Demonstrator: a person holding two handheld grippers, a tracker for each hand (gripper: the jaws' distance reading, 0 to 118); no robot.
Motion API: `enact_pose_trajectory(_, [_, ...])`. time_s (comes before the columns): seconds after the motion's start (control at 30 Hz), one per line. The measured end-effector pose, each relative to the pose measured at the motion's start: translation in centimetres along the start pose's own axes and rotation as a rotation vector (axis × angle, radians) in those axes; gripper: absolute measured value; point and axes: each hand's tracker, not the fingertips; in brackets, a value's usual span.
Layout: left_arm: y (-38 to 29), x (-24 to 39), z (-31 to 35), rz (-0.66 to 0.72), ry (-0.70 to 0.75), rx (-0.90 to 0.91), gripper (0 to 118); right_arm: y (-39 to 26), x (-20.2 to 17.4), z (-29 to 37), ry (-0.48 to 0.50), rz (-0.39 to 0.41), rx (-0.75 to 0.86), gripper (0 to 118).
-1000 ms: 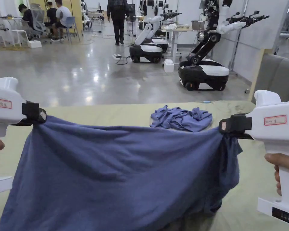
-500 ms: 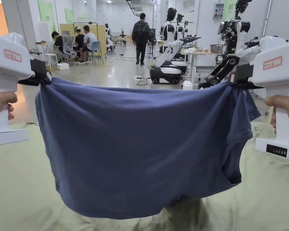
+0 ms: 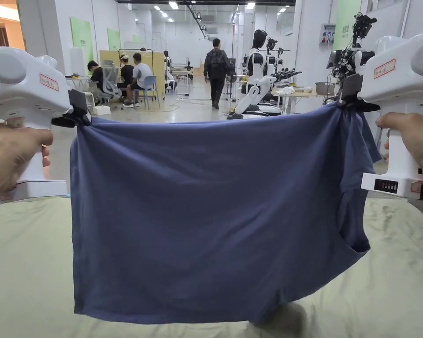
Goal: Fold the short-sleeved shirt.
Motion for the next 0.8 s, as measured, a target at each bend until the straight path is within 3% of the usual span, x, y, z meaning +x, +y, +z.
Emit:
enact_pose_trajectory(0.1, [1.1, 0.5, -1.5, -0.001, 0.006, 0.005, 3, 1.1, -0.6, -1.6, -0.033, 0.038, 0.011, 7])
enact_pose_trajectory(0.8, [4.9, 0.2, -9.1, 0.066, 0.001, 0.051, 3, 6.3, -1.0, -10.1, -0.071, 0.048, 0.068, 7])
